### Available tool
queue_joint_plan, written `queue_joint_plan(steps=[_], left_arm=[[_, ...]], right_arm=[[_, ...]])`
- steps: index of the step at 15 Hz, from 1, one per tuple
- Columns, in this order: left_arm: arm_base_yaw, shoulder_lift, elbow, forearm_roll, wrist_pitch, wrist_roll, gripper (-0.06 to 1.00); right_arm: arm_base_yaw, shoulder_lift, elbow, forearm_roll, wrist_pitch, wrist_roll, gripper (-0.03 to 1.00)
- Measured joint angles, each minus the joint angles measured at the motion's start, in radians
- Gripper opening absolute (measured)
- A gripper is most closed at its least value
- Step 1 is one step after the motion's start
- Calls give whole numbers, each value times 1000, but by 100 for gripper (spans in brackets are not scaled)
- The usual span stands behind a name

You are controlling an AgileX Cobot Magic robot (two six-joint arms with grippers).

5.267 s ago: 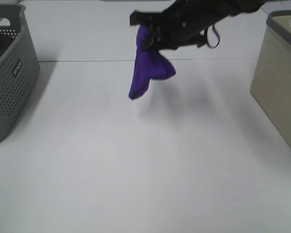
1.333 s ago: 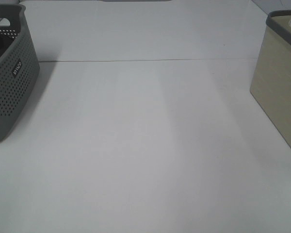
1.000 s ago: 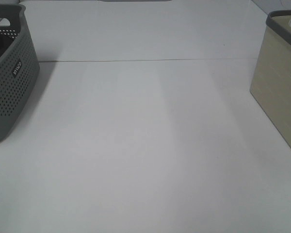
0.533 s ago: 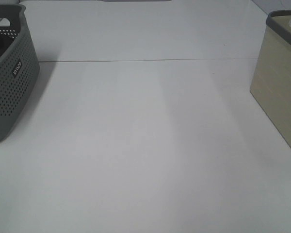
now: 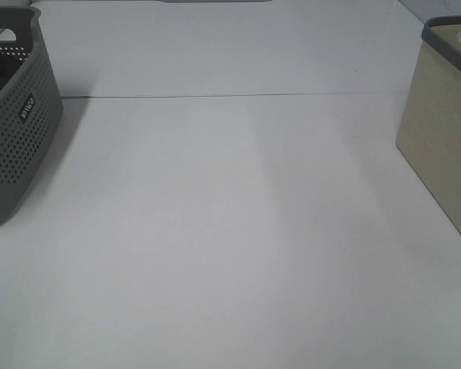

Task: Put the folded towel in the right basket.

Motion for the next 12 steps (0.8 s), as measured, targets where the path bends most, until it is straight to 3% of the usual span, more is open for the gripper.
queue_joint_plan(steps=[12], left_arm=[[0, 0, 0, 0, 0, 0, 99]], right_arm=[[0, 0, 0, 5, 0, 0, 96]])
